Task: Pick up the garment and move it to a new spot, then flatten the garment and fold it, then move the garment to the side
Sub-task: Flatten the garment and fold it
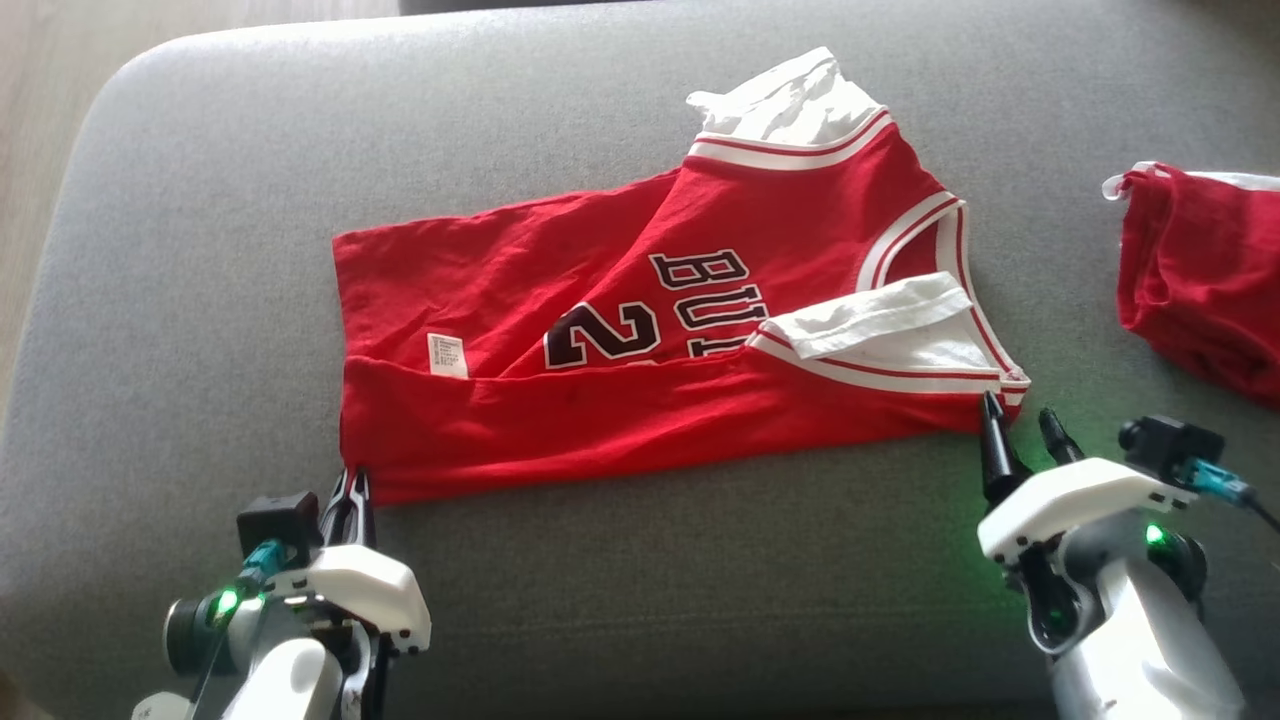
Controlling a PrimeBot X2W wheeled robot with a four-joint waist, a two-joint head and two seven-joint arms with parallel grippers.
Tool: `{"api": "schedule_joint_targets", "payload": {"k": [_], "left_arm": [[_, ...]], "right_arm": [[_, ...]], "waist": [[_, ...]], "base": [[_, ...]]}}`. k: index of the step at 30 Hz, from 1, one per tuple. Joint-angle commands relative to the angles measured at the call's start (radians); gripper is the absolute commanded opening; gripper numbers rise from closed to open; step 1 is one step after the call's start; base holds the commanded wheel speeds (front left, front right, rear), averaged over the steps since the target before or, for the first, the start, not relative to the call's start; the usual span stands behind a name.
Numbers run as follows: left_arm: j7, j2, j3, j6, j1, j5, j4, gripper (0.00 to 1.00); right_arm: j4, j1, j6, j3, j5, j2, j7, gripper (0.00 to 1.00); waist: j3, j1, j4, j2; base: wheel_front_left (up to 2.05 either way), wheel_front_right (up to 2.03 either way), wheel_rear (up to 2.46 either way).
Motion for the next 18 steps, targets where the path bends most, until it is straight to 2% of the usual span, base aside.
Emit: {"api": "schedule_joint_targets", "payload": {"k": [1, 8, 9, 10, 11, 18], "left_arm": [[-0.012, 0.027, 0.026, 0.007, -0.040, 0.012, -0.032, 0.00], [-0.009, 0.034, 0.016, 0.007, -0.045, 0.014, -0.041, 0.00], [-0.008, 0.036, 0.015, 0.007, -0.046, 0.015, -0.041, 0.00], [-0.006, 0.038, 0.014, 0.007, -0.047, 0.015, -0.041, 0.00], [-0.006, 0.040, 0.014, 0.007, -0.049, 0.014, -0.042, 0.00], [-0.002, 0.068, 0.010, 0.013, -0.050, 0.023, -0.036, 0.00]], "right_arm": [[0.010, -0.059, 0.000, 0.030, 0.009, 0.001, -0.022, 1.00], [0.159, -0.142, 0.000, 0.064, 0.034, 0.001, -0.078, 1.00], [0.175, -0.151, 0.000, 0.071, 0.038, 0.001, -0.083, 0.92], [0.187, -0.158, 0.000, 0.081, 0.043, 0.001, -0.090, 0.11], [0.194, -0.164, 0.000, 0.089, 0.048, 0.001, -0.098, 0.00], [0.214, -0.176, 0.000, 0.110, 0.078, 0.001, -0.136, 0.00]], "waist": [[0.006, 0.0000, 0.003, 0.0000], [0.022, 0.0000, 0.007, 0.0000], [0.022, 0.0000, 0.007, 0.0000], [0.023, 0.0000, 0.006, 0.0000], [0.023, 0.0000, 0.005, 0.0000], [0.001, 0.0000, -0.012, 0.0000]], "base": [[0.00, 0.00, 0.00], [0.00, 0.00, 0.00], [0.00, 0.00, 0.00], [0.00, 0.00, 0.00], [0.00, 0.00, 0.00], [0.00, 0.00, 0.00]]}}
